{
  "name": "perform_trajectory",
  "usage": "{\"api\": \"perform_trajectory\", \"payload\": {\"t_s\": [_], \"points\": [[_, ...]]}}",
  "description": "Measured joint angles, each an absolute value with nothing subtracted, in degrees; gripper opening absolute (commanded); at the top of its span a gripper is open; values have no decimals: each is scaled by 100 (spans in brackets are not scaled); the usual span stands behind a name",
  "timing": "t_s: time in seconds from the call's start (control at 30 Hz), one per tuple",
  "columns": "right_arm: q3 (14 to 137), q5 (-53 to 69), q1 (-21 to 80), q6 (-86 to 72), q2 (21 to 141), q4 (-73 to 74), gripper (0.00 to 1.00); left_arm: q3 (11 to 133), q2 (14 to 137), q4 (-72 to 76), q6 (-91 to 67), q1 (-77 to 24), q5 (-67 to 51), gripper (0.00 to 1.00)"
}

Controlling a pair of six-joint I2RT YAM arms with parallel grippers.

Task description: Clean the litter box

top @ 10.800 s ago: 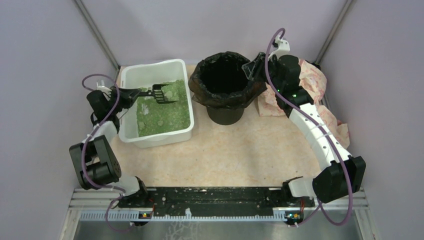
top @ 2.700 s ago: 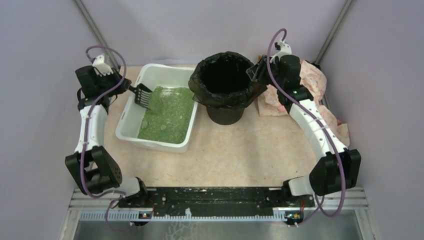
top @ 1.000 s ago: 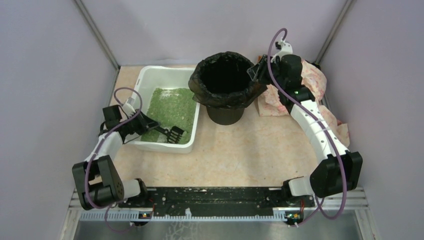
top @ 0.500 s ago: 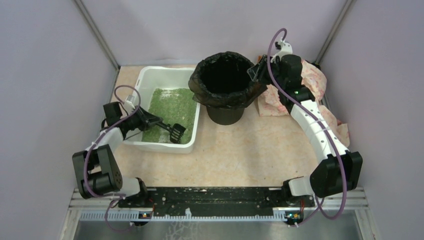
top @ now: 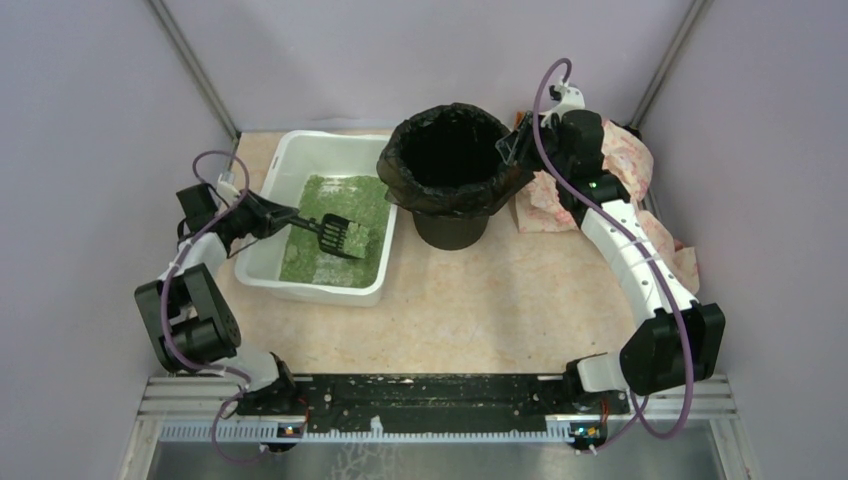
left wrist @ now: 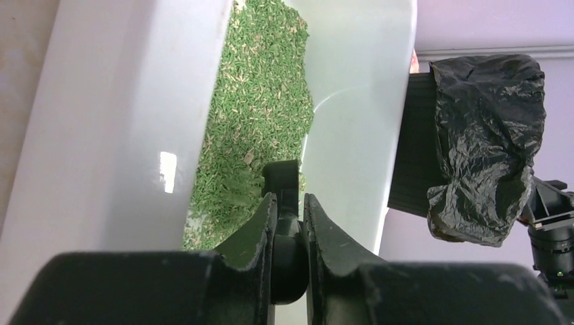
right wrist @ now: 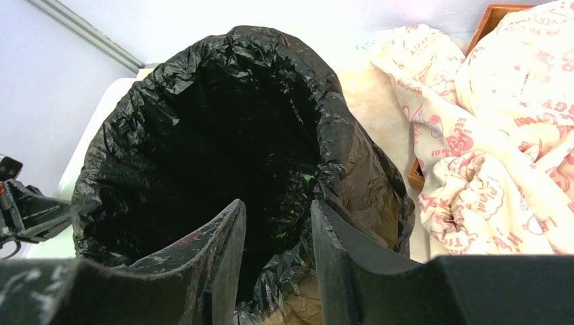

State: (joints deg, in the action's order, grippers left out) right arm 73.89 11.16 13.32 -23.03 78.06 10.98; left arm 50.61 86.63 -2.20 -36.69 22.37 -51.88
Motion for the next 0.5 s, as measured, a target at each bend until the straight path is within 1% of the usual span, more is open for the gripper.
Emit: {"api": "perform_trajectory", "payload": {"t_s": [0.23,0.5], "points": [[7397,1059,1332,-2250,7846,1120,41,5116,8875,30,-3922,2340,-5317,0],[7472,1013,1332,-2246,7933,1177,41,4958,9024,1597,-5004,2768,-5607,0]]}}
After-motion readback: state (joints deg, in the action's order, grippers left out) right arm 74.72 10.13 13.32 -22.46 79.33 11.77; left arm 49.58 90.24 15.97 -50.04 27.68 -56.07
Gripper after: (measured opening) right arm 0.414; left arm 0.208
